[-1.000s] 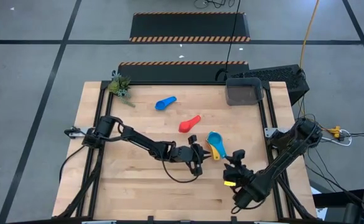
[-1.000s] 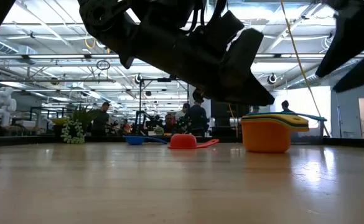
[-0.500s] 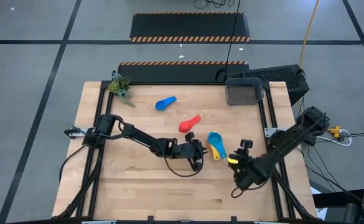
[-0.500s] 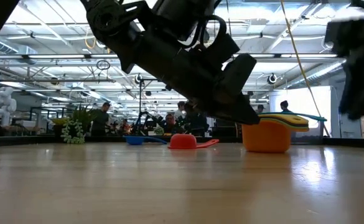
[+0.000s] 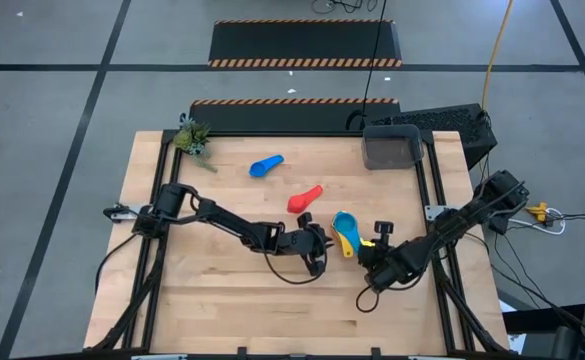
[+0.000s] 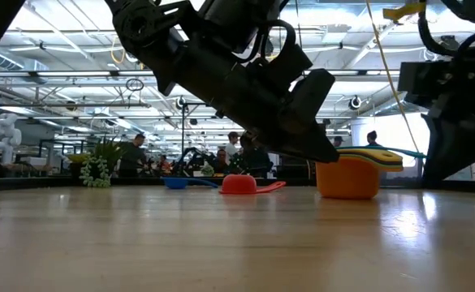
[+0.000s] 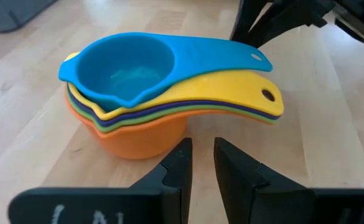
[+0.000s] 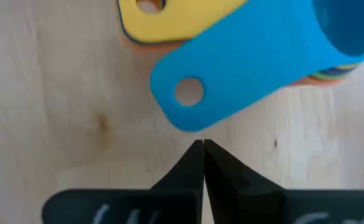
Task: Nest measuring cups in basket
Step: Stack the light blue measuring cup on top of the yellow measuring cup
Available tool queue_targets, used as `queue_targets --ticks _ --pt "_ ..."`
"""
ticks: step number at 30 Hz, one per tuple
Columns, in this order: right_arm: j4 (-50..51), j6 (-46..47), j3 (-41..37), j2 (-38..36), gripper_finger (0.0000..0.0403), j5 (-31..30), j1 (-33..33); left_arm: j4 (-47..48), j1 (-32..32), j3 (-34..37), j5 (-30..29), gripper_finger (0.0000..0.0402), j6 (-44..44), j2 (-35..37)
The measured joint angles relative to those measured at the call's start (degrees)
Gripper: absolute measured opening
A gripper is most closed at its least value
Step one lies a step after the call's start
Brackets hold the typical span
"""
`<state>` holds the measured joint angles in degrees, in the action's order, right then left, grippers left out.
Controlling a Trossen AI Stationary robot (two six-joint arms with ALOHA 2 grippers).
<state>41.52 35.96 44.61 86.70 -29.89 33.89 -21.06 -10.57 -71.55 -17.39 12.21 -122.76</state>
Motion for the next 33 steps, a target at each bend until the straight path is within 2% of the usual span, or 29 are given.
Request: queue_targets --ticks 11,33 --pt "-9.36 -8.82 0.15 0.00 0.0000 1.54 -0.97 0.02 0.00 0.00 0.00 0.0069 0.02 0.00" --pt "-12.50 -12.90 1.89 -0.02 0.0000 5.09 -3.32 1.58 0.00 0.00 -0.01 0.0069 0.14 0.09"
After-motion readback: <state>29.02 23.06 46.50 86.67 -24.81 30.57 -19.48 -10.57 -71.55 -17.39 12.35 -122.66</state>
